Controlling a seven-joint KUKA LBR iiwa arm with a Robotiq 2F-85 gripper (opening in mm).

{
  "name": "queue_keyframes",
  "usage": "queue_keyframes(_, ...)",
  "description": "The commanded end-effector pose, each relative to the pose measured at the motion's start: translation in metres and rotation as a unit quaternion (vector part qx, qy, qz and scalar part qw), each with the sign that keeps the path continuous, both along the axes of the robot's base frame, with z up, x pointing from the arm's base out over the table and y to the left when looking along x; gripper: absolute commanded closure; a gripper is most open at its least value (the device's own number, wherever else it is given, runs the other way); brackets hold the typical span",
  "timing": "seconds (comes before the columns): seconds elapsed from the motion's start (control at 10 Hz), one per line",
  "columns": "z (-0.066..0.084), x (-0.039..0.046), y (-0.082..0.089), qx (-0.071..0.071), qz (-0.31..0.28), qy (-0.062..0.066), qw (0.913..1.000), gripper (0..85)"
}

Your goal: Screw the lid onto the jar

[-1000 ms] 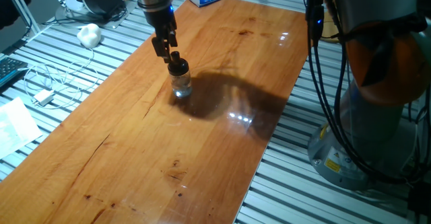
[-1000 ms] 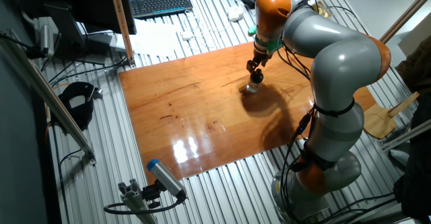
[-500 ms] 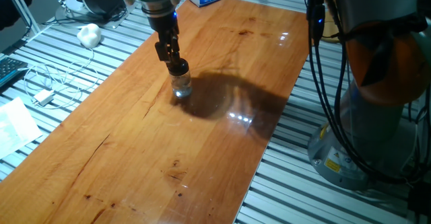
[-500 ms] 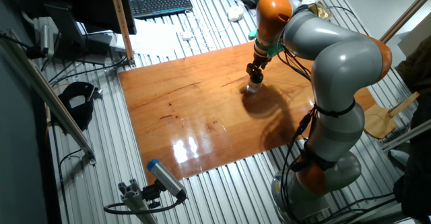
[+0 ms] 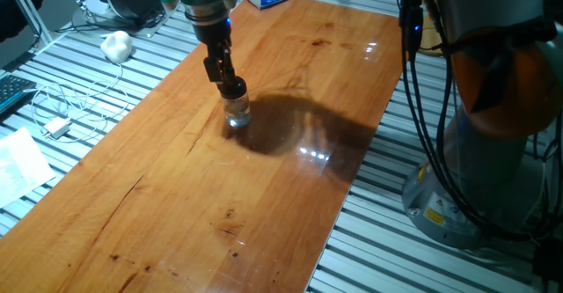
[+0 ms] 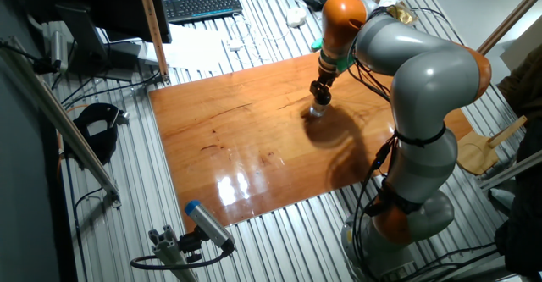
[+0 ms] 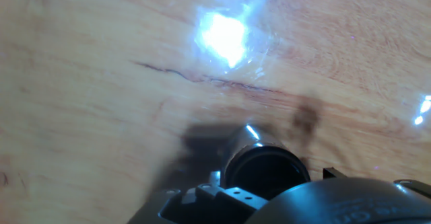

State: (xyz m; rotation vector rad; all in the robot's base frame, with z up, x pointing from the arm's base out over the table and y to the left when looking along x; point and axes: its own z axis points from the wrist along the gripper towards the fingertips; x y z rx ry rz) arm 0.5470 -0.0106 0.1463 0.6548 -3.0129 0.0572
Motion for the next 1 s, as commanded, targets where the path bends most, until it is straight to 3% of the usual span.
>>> queue_keyframes(0.0, 0.0, 0.0002, 0.0, 0.0, 0.005, 0.001, 1.0, 17.0)
queue_keyframes(0.1, -0.001, 0.0001, -0.001, -0.003, 0.009, 0.004, 0.9999, 17.0)
queue_keyframes(0.3, -0.004, -0.0003, -0.002, 0.005, 0.009, 0.01, 0.9999, 17.0)
queue_keyframes(0.9, -0.011, -0.003, 0.0, 0.004, 0.009, 0.007, 0.9999, 17.0)
